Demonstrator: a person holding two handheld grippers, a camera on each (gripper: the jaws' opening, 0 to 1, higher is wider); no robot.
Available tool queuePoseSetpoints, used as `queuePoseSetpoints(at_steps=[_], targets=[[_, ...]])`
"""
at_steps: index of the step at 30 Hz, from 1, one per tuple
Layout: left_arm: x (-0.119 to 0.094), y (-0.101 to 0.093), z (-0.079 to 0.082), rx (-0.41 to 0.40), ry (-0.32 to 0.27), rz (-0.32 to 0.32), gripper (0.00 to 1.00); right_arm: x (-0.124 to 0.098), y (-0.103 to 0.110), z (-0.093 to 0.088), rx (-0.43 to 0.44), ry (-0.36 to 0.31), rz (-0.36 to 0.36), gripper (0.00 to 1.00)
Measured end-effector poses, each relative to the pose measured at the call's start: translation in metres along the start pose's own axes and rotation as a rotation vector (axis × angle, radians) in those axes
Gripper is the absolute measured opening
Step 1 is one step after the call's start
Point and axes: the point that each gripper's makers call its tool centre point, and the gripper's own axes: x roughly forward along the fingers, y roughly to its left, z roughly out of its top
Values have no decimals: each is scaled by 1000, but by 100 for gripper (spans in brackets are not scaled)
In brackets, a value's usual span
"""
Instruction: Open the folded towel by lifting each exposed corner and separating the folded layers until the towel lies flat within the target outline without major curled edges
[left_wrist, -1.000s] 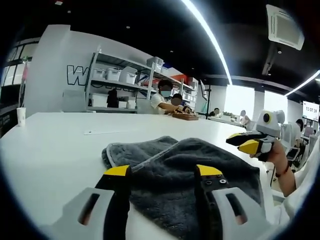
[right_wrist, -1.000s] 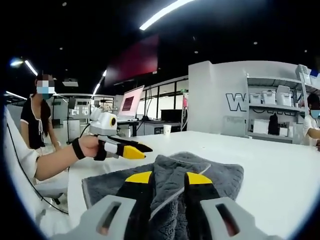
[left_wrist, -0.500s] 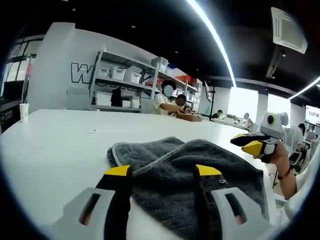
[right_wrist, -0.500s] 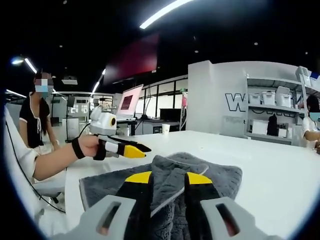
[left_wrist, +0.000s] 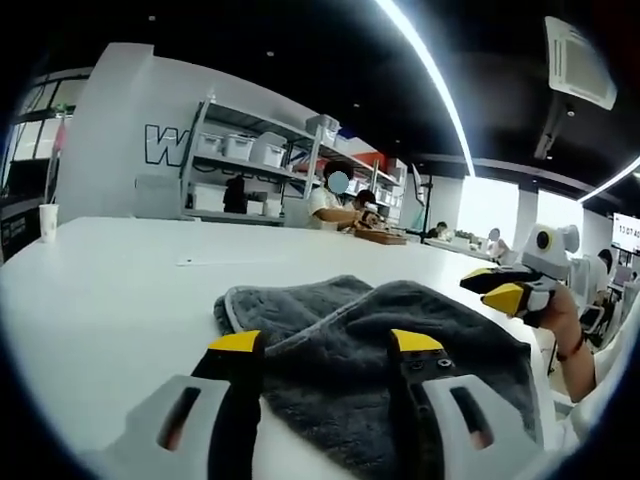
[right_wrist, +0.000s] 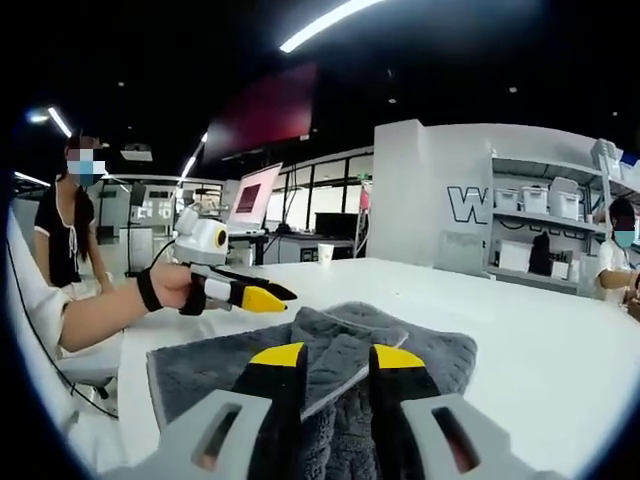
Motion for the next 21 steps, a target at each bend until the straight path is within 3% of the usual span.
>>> queuePoseSetpoints(at_steps=[21], targets=[[8, 1, 9, -29, -38, 13, 47, 11, -7, 3, 0, 0, -6, 20]])
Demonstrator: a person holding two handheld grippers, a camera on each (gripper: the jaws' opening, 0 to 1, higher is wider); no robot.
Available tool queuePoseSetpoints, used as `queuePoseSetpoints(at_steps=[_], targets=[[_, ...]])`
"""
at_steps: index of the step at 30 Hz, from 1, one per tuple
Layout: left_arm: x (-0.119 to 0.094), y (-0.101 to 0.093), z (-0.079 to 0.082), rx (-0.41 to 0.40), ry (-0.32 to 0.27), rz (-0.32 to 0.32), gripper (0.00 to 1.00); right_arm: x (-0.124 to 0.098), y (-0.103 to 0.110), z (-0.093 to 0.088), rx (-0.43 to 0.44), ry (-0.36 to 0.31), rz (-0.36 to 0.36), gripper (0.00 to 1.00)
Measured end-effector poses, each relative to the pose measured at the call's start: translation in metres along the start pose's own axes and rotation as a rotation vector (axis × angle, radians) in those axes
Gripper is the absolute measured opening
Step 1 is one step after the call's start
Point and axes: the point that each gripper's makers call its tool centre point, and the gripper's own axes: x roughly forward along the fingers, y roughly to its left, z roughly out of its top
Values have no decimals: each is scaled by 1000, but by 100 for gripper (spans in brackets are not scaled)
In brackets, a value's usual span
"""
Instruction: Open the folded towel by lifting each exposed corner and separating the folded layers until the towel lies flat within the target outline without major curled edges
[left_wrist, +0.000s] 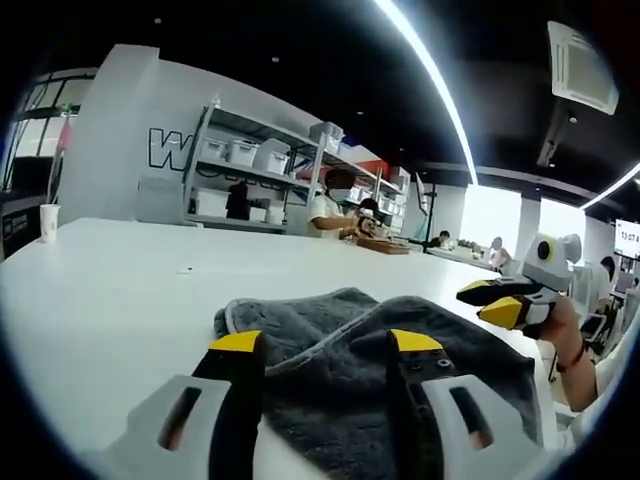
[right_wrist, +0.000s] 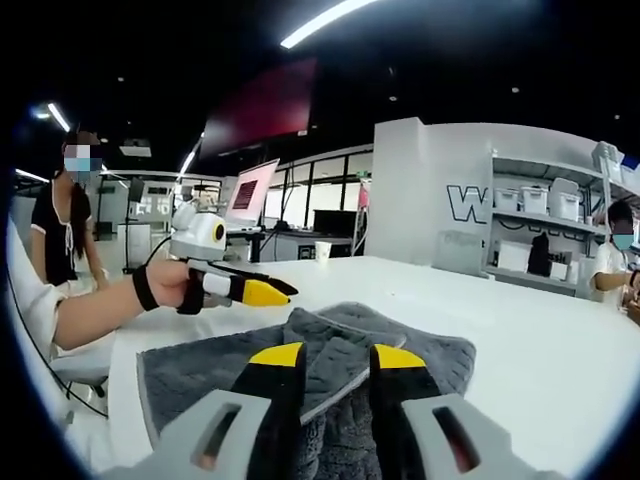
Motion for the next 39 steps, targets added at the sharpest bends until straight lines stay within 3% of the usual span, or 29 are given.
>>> queuePoseSetpoints(at_steps=[18, 39], targets=[[9, 6, 9, -1, -49, 15, 46, 7, -10, 4, -1, 16, -5, 20], [23, 3, -3, 34, -6, 46, 40, 14, -8, 6, -16, 21, 3, 21]])
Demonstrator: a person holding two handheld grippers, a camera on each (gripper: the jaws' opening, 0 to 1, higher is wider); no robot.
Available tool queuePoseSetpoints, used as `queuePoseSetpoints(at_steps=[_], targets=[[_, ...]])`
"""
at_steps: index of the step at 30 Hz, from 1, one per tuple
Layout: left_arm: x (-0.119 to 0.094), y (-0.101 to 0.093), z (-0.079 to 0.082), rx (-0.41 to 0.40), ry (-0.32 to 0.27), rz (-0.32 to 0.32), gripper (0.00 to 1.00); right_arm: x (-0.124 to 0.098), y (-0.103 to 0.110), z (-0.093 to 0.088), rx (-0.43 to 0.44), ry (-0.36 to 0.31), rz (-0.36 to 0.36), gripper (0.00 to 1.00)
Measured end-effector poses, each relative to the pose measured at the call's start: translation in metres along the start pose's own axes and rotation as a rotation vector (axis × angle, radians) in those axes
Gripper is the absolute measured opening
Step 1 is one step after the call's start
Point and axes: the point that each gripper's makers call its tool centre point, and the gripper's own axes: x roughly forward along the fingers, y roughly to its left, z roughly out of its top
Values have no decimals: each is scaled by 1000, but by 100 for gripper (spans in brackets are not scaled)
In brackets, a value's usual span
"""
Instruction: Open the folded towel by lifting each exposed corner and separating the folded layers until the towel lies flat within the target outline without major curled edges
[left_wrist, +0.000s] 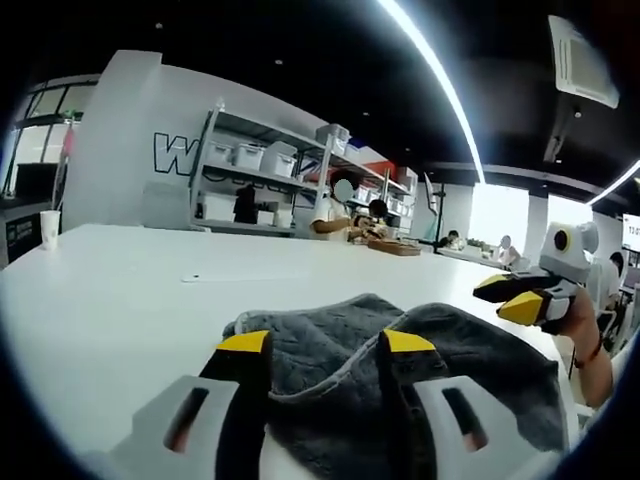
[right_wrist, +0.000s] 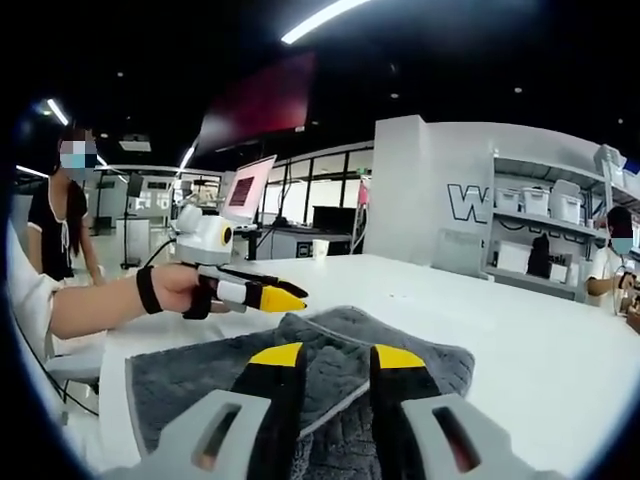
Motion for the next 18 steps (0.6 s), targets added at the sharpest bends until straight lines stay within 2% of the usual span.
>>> queuePoseSetpoints(at_steps=[13, 15, 18], targets=[[1, 1, -6, 4, 8, 19, 40, 5, -3, -7, 5, 21, -3, 20], [4, 9, -5, 6, 18, 25, 40, 5, -4, -5, 2, 14, -7, 20], [5, 11, -6, 2, 19, 24, 40, 7, -7, -8, -4, 26, -21, 21]])
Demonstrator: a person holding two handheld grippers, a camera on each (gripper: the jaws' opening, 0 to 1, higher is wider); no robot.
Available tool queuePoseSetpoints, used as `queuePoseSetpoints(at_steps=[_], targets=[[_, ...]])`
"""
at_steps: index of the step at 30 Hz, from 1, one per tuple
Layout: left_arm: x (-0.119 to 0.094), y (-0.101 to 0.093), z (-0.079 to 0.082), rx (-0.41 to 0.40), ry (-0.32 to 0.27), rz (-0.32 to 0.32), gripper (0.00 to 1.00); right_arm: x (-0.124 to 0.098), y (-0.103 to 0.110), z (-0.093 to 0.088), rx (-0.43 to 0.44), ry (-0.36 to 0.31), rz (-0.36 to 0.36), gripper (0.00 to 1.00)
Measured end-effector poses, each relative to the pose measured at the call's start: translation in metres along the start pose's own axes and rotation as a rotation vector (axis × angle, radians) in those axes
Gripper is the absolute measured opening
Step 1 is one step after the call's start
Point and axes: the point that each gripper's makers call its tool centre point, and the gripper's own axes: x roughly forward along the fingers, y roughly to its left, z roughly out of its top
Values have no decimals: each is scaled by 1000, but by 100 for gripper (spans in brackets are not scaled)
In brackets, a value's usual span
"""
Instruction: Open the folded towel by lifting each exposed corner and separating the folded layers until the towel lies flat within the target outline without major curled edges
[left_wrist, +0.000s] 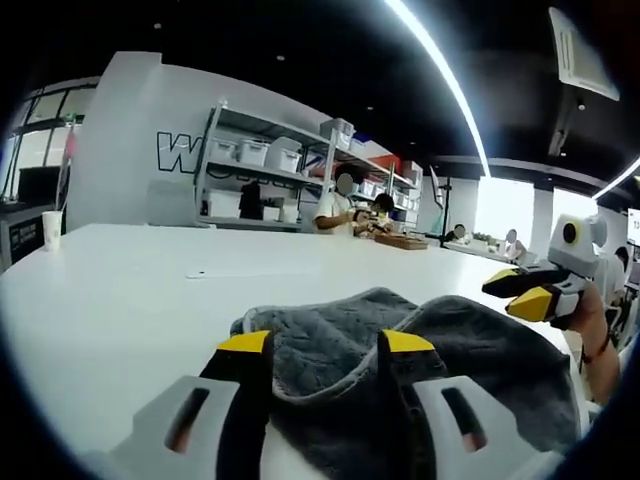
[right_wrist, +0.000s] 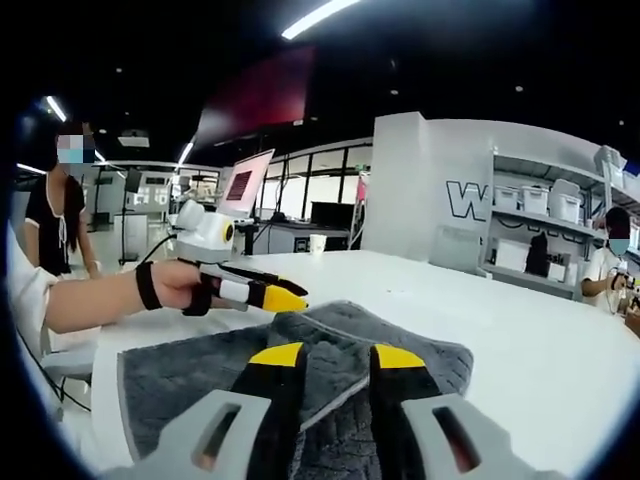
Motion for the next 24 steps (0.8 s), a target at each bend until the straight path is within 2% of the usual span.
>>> queuePoseSetpoints(at_steps=[8, 24], targets=[[2, 11, -5, -3, 21, 21, 39, 3, -2, -5, 13, 11, -6, 21], [7, 28, -4, -5, 34, 46, 38, 4, -5, -6, 53, -1, -27, 23]])
